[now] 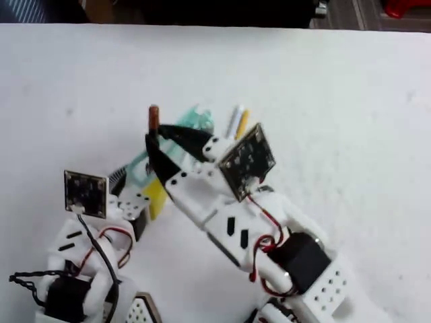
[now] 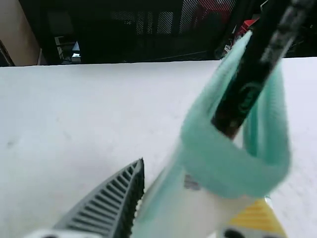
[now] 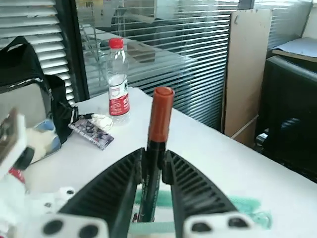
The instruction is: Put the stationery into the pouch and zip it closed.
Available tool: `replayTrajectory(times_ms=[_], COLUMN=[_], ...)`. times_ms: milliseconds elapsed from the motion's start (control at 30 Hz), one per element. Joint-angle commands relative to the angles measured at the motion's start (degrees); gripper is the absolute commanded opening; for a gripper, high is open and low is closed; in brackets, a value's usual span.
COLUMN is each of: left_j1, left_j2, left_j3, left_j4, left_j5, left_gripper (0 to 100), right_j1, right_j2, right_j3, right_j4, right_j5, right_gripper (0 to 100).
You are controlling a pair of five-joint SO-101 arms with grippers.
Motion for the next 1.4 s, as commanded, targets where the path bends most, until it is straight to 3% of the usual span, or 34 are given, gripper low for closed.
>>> replayTrajectory(times_ms=[0,133,300,500,600,767,867,1033,1367], left_j1=[-1.2,-1.2,-1.2,-1.2,-1.2,-1.2,-1.2,-1.2,-1.2], left_j2=[0.9,0.9,0.9,0.8,0.8,0.8,0.8,0.8,0.8], left_j3=[-2.5,-2.5,-2.5,1.1,3.4,3.7,3.7,3.7,4.0], left_j4=[-1.9,-1.9,-1.9,-7.0,-10.1,-10.4,-10.2,-10.0,-9.9], left_j5=[1.0,0.8,0.4,-2.5,-6.5,-6.7,-6.8,-6.8,-6.8], left_gripper=[25,24,22,8,4,3,3,3,3], right_j1=[0.0,0.0,0.0,3.6,8.9,18.5,23.7,29.3,28.7], right_j2=[-0.9,2.4,7.7,9.4,9.5,14.7,21.7,36.6,71.5], right_j3=[1.7,0.9,-6.8,-21.4,-25.8,-26.4,-26.5,-26.7,-45.4], right_j4=[-4.9,-4.4,3.6,13.9,16.9,21.6,24.2,25.2,23.9], right_j5=[0.8,2.0,2.7,2.4,2.4,2.3,0.7,-8.3,-11.5], right_gripper=[1.5,6.2,30.5,27.2,27.0,26.9,26.9,26.9,19.3])
